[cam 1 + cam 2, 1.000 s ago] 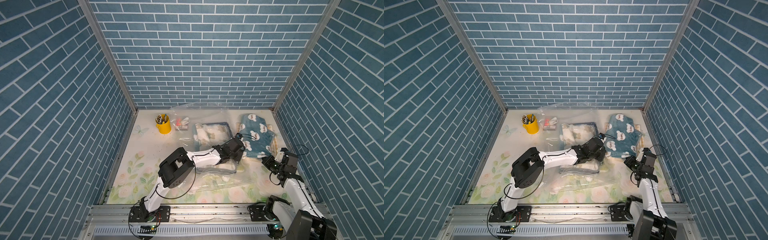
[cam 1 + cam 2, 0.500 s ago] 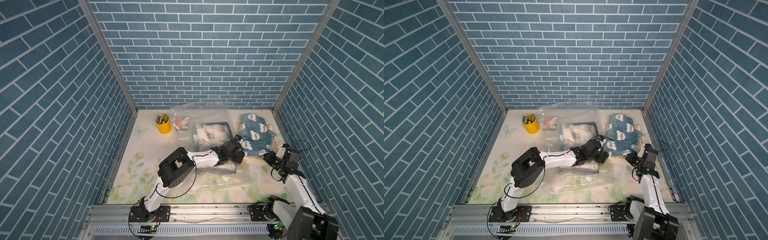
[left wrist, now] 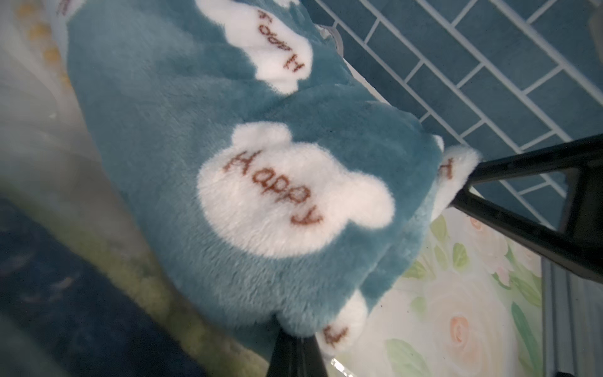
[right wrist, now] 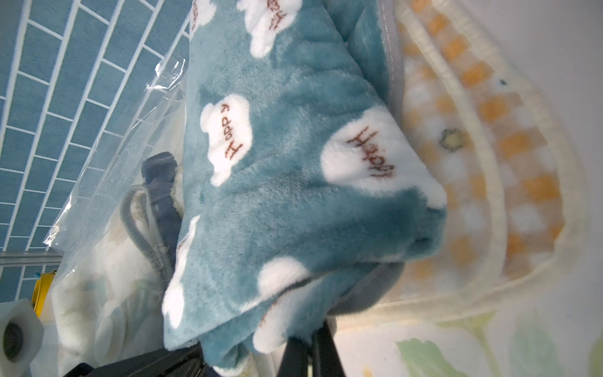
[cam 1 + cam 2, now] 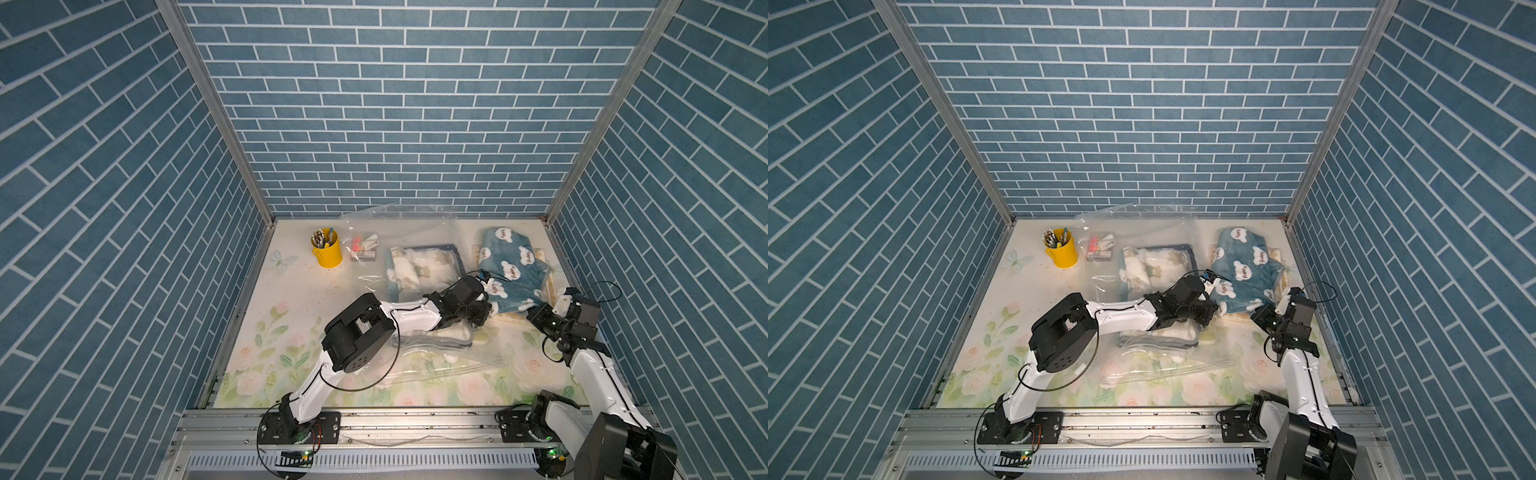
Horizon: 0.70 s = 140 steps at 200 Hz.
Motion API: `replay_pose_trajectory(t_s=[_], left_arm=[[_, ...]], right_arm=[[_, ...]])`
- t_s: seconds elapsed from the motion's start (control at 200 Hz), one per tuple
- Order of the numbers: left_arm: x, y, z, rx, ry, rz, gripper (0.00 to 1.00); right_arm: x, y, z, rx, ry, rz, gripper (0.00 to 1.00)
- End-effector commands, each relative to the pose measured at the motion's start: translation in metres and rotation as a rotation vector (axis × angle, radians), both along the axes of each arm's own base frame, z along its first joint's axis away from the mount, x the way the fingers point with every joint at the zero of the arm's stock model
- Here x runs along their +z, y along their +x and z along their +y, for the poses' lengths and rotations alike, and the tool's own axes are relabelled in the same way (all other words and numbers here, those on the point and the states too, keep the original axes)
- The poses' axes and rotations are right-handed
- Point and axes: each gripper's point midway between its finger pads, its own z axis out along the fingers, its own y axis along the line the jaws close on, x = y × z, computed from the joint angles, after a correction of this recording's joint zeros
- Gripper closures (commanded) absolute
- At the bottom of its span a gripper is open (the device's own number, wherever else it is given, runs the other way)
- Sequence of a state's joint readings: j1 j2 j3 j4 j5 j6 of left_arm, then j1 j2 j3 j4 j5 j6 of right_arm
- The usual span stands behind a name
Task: Take the blanket out of the vacuum bag
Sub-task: Place the blanket at the center of the board.
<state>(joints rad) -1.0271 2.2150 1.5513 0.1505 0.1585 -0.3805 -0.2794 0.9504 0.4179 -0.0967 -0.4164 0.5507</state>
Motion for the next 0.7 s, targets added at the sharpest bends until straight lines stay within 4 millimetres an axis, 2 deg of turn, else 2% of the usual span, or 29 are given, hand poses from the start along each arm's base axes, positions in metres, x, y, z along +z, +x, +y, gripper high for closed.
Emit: replay_pose_trajectory(t_s=[0.0, 0.18, 0.345, 0.475, 0.555, 0.695], left_arm=[[0.008, 0.006, -0.006, -0.002, 0.004, -0.03, 1.0], [0.069, 0.034, 0.001, 0.098, -0.026, -0.163, 1.0], [0.095, 0.058, -0.003, 0.118, -0.053, -0.167, 1.0], [0.127, 0.068, -0.006, 0.131, -0.088, -0.206, 1.0], [0.136, 0.072, -0.008, 0.133, -0.105, -0.209, 1.0], [0.138, 0.073, -0.005, 0.142, -0.106, -0.213, 1.0]], right_arm=[[0.006, 0.002, 0.002, 0.031, -0.023, -0.021, 1.0], [0.016, 0.008, -0.007, 0.007, -0.064, -0.031, 1.0], [0.034, 0.015, -0.015, -0.006, -0.118, -0.052, 1.0], [0.051, 0.021, -0.026, -0.023, -0.191, -0.065, 1.0], [0.064, 0.025, -0.034, -0.044, -0.233, -0.083, 1.0], [0.098, 0.032, -0.047, -0.089, -0.306, -0.152, 1.0]])
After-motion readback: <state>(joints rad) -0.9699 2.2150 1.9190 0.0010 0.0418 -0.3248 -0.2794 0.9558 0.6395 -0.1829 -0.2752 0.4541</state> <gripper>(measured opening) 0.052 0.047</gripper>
